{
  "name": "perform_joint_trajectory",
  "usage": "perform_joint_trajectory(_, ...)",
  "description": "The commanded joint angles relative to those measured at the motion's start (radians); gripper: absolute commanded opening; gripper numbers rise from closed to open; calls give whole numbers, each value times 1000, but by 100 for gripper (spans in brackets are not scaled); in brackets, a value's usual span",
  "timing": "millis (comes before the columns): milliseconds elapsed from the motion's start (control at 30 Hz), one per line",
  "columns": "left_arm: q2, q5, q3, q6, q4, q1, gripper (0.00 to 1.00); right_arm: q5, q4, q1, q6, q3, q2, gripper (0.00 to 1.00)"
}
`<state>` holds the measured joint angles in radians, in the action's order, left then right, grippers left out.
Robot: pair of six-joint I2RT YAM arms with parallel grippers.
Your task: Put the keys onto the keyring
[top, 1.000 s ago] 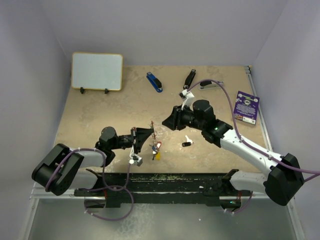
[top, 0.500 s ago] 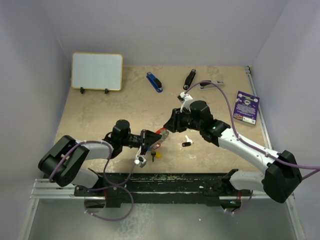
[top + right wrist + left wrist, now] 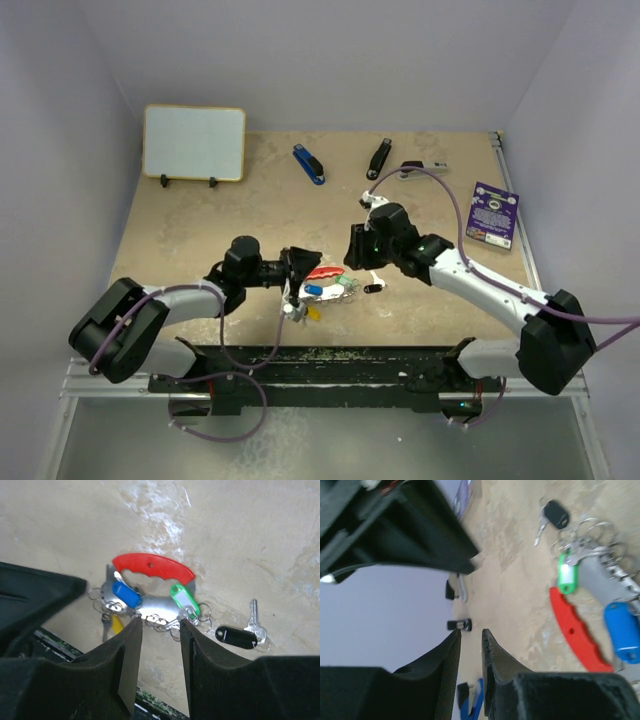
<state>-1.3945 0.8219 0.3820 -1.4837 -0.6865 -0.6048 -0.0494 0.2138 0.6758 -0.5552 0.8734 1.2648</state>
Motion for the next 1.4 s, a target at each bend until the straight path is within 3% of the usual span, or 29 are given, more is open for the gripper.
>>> perform_joint_trajectory(0,69,-173,55,163,-11,-4,27,35,127,0,-32,19,55,41)
perform_joint_trajectory(200,133,-196,34,209,41,-4,32,38,143,-1,-128,-28,71,40)
perform_joint_trajectory(367,155,-181,26,278,49,-4,53,20,154,0,-154,-40,114,35)
perform_joint_trajectory(467,167,-169,22,282,72,-4,57,30,131,0,-212,-63,110,31)
perform_joint_trajectory(867,162,-170,16,275,80,-4,59,35,24,-1,-287,-89,206,26)
perform_joint_trajectory(1367,160,-172,15,266,90,-4,60,124,17,-12,-340,-108,218,26)
